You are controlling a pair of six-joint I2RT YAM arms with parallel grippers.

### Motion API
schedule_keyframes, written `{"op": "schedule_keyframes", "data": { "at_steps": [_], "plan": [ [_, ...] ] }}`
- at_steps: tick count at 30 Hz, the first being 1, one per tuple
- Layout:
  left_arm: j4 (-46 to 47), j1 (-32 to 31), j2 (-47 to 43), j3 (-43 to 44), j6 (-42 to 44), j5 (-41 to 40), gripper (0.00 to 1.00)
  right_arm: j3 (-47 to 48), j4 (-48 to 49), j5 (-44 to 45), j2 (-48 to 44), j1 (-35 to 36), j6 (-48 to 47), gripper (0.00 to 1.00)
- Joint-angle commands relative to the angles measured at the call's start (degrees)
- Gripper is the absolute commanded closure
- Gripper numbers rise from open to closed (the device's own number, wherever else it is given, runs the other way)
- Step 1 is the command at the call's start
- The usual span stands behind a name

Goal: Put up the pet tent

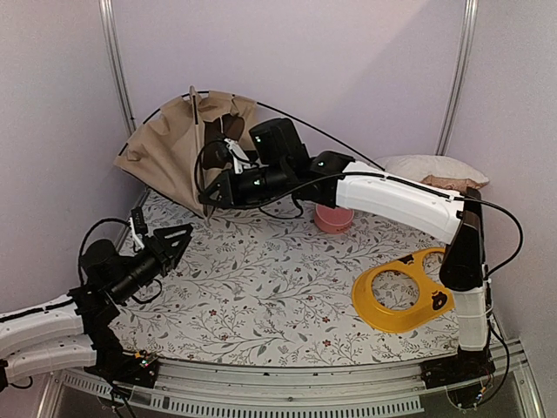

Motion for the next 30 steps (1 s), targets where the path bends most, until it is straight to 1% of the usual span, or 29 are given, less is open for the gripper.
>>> {"op": "schedule_keyframes", "data": {
  "at_steps": [1, 6, 8, 13, 15, 20, 22, 24, 27, 30],
  "plan": [
    [14.36, 0.03, 3.91, -1.12, -3.42, -1.68, 0.51, 1.71, 2.43, -2.05, 1.32, -0.35, 1.59, 1.0],
    [21.73, 0.0, 10.78, -0.54, -3.93, -1.01, 0.4, 1.7, 2.86, -2.36, 1.35, -0.36, 2.26, 1.0],
    [24.18, 0.01, 12.64, -0.39, -4.07, -1.11, 0.4, 1.58, 2.87, -2.25, 1.22, -0.32, 2.44, 1.0],
    [26.26, -0.01, 14.7, 0.28, -4.23, -3.3, 0.41, 1.57, 2.99, -2.78, 1.26, -0.3, 2.79, 1.0],
    [27.41, 0.06, 15.68, 0.85, -3.88, -3.75, 0.42, 1.46, 3.04, -2.86, 1.36, -0.29, 2.92, 1.0],
    [28.84, 0.07, 19.59, 3.16, -4.74, -1.12, 0.49, 1.42, 3.37, -2.36, 1.2, -0.3, 3.02, 1.0],
    [28.52, -0.01, 20.16, 3.06, -5.41, -1.56, 0.52, 1.43, 3.59, -2.22, 1.18, -0.29, 3.02, 1.0],
    [28.99, -0.01, 20.19, 2.56, -5.86, -2.5, 0.53, 1.4, 3.74, -2.44, 1.18, -0.3, 3.17, 1.0],
    [31.41, -0.02, 20.63, 2.37, -5.67, -3.21, 0.56, 1.43, 3.68, -2.58, 1.18, -0.3, 3.36, 1.0],
    [34.0, -0.02, 21.77, 2.8, -5.67, -2.79, 0.63, 1.44, 3.66, -2.34, 1.1, -0.3, 3.24, 1.0]
  ]
}}
